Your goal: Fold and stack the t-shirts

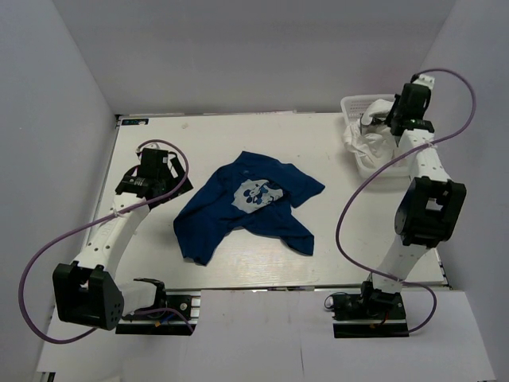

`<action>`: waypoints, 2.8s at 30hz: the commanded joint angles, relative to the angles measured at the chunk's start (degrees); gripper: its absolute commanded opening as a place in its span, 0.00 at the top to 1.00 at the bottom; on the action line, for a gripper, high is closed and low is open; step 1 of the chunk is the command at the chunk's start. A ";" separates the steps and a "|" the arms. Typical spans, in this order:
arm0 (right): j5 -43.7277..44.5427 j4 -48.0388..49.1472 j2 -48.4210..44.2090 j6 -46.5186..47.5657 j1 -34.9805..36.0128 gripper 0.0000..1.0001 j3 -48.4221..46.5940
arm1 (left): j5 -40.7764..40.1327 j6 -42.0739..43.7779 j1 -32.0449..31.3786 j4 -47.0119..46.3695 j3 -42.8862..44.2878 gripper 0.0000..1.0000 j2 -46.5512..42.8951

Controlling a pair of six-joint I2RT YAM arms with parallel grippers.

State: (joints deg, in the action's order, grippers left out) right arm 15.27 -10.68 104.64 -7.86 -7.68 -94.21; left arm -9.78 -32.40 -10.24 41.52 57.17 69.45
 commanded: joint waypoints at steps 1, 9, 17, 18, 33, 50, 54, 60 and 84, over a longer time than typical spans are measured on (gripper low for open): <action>-0.24 -0.30 1.08 -5.67 -0.32 1.00 3.59 | 0.73 -0.03 0.13 -0.03 2.25 0.00 -1.33; 1.69 -7.51 4.70 -8.14 -0.49 0.65 3.44 | 0.73 -0.56 0.13 1.20 1.20 0.00 -1.95; 0.64 -14.18 -0.30 -4.63 -0.14 0.10 -5.97 | 0.73 -1.70 0.13 1.72 -1.09 0.00 -2.48; 0.03 -14.54 -0.84 -4.71 -0.05 0.10 -7.11 | 0.73 -1.70 0.13 1.20 -1.70 0.00 -2.48; -23.43 -11.30 -20.88 -7.78 19.88 0.10 20.61 | 8.81 -3.28 -0.92 0.14 -10.49 0.00 -0.29; -25.47 -5.85 -2.70 -13.85 38.01 0.10 25.33 | 17.87 -2.76 -0.92 -11.02 -12.08 0.00 11.58; -18.98 -9.45 5.29 -14.04 37.48 0.10 16.70 | 17.87 -2.23 -0.92 -12.25 -11.02 0.00 15.36; -10.61 -12.70 15.74 -13.32 35.02 0.10 3.53 | 17.86 -1.70 -0.92 -14.45 -7.17 0.00 23.25; -3.84 -18.15 -6.10 -16.48 27.55 0.10 8.94 | 13.30 -3.90 -0.92 -0.65 -3.00 0.00 10.81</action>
State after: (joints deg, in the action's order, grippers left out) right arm 9.15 -27.77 101.36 -19.31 21.37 -91.35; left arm 3.51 -33.56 -11.09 37.26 59.37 83.31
